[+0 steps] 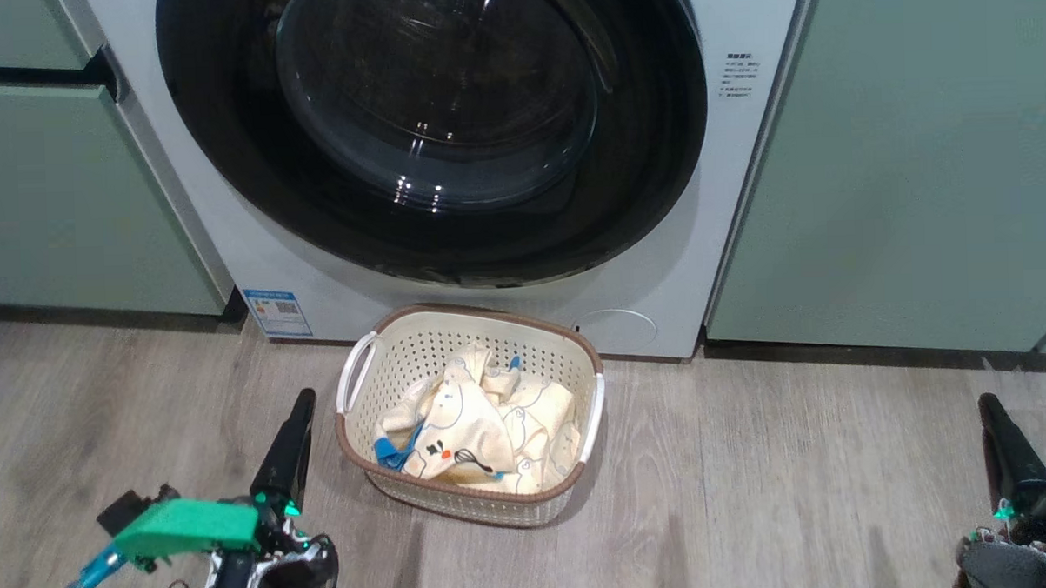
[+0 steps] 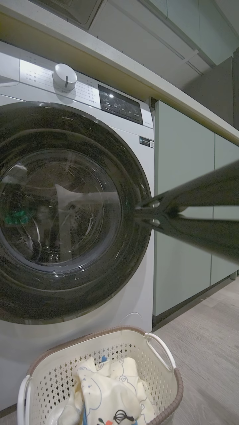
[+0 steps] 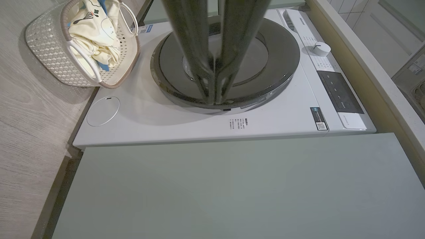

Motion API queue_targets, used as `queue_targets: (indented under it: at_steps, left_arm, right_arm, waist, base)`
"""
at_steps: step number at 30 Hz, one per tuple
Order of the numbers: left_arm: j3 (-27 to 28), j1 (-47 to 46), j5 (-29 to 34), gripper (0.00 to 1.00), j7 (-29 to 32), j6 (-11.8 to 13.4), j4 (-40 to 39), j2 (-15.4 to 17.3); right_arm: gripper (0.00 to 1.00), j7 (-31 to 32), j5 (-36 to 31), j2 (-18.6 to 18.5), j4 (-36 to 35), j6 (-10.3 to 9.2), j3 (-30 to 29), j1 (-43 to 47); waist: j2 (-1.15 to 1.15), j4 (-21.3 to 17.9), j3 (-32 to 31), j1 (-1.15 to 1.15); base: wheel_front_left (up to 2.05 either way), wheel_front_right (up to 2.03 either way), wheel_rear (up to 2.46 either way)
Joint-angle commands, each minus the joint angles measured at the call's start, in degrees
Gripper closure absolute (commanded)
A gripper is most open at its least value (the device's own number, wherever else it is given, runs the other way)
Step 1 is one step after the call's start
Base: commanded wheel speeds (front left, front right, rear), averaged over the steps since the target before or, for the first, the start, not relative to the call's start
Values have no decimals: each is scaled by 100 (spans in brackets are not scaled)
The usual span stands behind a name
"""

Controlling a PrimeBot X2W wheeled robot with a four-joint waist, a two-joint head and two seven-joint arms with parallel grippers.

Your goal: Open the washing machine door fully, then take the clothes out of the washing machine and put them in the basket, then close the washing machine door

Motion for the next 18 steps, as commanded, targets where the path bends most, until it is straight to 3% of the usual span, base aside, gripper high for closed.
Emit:
queue_targets:
  at_steps: [1, 18]
  left_arm:
    - [232, -328, 39, 100, 39, -49, -158, 36]
    - [241, -328, 47, 100, 47, -49, -158, 30]
  right_arm:
    - [100, 39, -49, -24, -184, 20, 96, -310]
    - [100, 51, -61, -14, -183, 20, 82, -311]
  waist:
    - [0, 0, 0, 0]
    - [0, 0, 0, 0]
  base:
    - [0, 0, 0]
    - [0, 0, 0]
